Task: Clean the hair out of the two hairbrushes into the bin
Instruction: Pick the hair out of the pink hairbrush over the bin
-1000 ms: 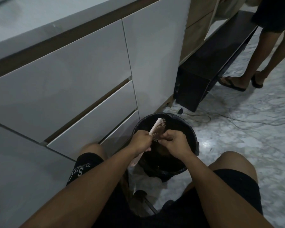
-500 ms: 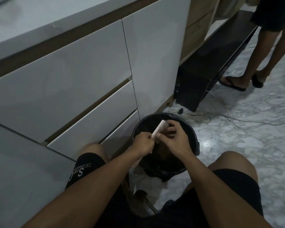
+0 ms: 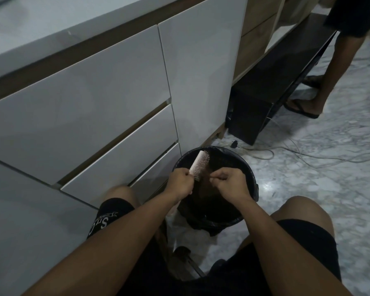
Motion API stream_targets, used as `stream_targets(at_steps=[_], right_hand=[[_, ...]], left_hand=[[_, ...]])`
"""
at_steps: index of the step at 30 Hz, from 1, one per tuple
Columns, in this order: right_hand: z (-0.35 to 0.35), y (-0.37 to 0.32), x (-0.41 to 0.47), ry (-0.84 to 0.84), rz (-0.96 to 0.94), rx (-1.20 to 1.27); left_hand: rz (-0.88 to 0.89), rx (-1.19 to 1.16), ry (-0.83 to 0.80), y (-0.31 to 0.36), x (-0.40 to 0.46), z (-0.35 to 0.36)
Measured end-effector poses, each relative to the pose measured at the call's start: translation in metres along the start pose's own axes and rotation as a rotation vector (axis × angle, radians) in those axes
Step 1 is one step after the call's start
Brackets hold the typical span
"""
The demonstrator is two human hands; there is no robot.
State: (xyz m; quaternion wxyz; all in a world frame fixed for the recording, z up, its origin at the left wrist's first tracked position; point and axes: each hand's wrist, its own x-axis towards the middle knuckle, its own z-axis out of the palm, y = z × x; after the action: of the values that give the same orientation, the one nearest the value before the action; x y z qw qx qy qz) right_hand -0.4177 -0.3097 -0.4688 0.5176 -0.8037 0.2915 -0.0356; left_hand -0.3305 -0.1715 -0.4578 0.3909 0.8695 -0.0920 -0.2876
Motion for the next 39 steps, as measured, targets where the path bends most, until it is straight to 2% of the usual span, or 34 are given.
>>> stream_targets(at_steps=[8, 13, 20, 27, 31, 34, 37, 39], right_hand=[[0.005, 0.003, -0.001, -0.067, 0.082, 0.245], [0.007, 0.005, 0.000, -0.111, 0.156, 0.299], [0.010, 0.007, 0.001, -0.057, 0.091, 0.157], [0.003, 0.007, 0.002, 0.104, 0.062, 0.086], [-0.002, 0.009, 0.006, 0.160, 0.124, 0.141], [-0.002, 0.010, 0.007, 0.113, 0.145, 0.236], [-0.001, 0.002, 0.002, 0.043, 0.173, 0.481], [0.000, -0.001, 0.000, 0.011, 0.154, 0.482]], left_hand=[[0.090, 0.047, -0.078, 0.002, -0.005, 0.008], [0.128, 0.061, -0.087, 0.005, -0.008, 0.010], [0.133, 0.122, -0.063, -0.002, -0.004, 0.006], [0.097, 0.127, -0.044, -0.004, -0.001, -0.001], [0.067, 0.120, -0.060, -0.003, 0.000, -0.006], [0.061, 0.076, -0.083, -0.002, 0.000, -0.007], [0.067, 0.042, -0.107, 0.000, -0.002, -0.005], [0.078, 0.035, -0.137, 0.001, -0.005, -0.003]])
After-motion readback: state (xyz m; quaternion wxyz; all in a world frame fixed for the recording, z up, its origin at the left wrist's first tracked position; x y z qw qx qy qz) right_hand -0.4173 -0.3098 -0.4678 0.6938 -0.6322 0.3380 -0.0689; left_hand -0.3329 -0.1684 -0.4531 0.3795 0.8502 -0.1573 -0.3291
